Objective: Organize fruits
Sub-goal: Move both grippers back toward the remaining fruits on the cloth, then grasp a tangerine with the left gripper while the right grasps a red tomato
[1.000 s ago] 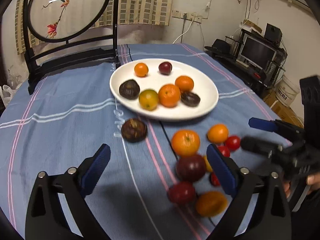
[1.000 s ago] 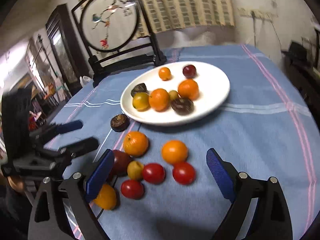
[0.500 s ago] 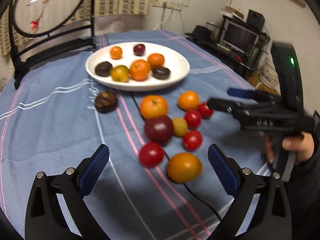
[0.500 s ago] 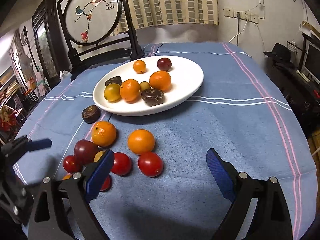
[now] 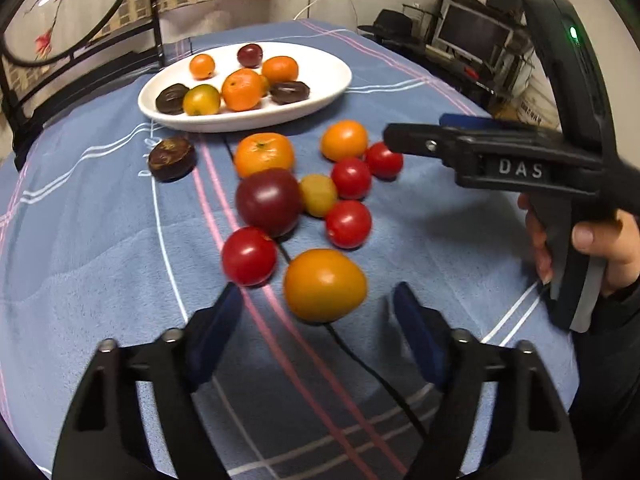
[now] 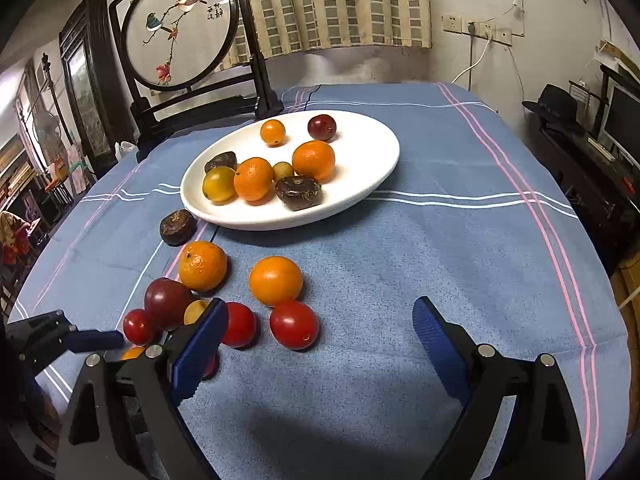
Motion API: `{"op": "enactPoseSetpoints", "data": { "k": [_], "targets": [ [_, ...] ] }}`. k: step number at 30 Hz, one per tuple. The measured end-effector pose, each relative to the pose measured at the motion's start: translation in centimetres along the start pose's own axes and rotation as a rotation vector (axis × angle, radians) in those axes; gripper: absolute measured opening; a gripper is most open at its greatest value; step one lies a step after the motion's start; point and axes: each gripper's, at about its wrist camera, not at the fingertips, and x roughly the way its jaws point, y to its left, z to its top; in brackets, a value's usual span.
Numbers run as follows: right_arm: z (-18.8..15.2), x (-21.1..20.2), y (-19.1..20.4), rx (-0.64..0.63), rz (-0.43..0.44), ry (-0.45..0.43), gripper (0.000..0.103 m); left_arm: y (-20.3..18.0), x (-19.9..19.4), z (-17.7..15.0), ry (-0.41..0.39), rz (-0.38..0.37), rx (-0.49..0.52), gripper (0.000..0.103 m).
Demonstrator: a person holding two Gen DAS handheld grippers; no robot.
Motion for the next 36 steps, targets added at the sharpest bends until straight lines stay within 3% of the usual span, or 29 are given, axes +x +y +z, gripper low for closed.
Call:
{"op": "enactPoseSetpoints", "data": {
  "k": [3,7,13,20,23,25,31,32,34,36],
  "targets": [
    [-0.1,-0.2,0.2,-0.004,0.008,-0.005,0.094,-0.4,0.3,0.3,0.019,-0.001,-0.005,0.064],
    [-0.1,-0.4,-0.1,0.005,0.011,-0.012,0.094,-0.8,1.1,0.8,0.029,0.009,-0.019,0.042],
    [-0.3,-0.2,0.0,-0.020,-0.008,0.014,0.094,0.0,-0.9,1.2,-0.032,-0.030,-0.040,0.042],
    [-1.2,-0.5,0.7,-0.100,-0.044,0.039,0.090,2.9,-3.8,3.4,-0.141,0.012,-0.093,0.042],
    [-1.5,0.6,1.5,-0.146,-0.050,0.087,0.078,3.6,-3.3,3.6,-0.153,0.002,-0.111,0.042],
    [-1.6,1.7,2.0,-0.178,-0.075,0.123,0.059,4.1,-2.6,3.5,-0.136,-0.014,-0.130,0.042],
    [-1.0,3.2,1.9,-0.141,-0.071,0.121,0.055,5.5,-1.4,3.1,-0.115,-0.033,-0.161,0.042],
    [-0.9,3.3,1.9,-0.137,-0.065,0.117,0.051,5.4,-1.4,3.1,-0.119,-0.031,-0.160,0.042],
    [-0.8,3.3,2.2,-0.151,-0.047,0.108,0.028,5.4,-1.6,3.1,-0.134,-0.026,-0.154,0.042],
    [-0.8,3.0,2.5,-0.152,-0.045,0.088,0.028,5.3,-1.7,3.1,-0.148,-0.020,-0.152,0.042]
  ]
}}
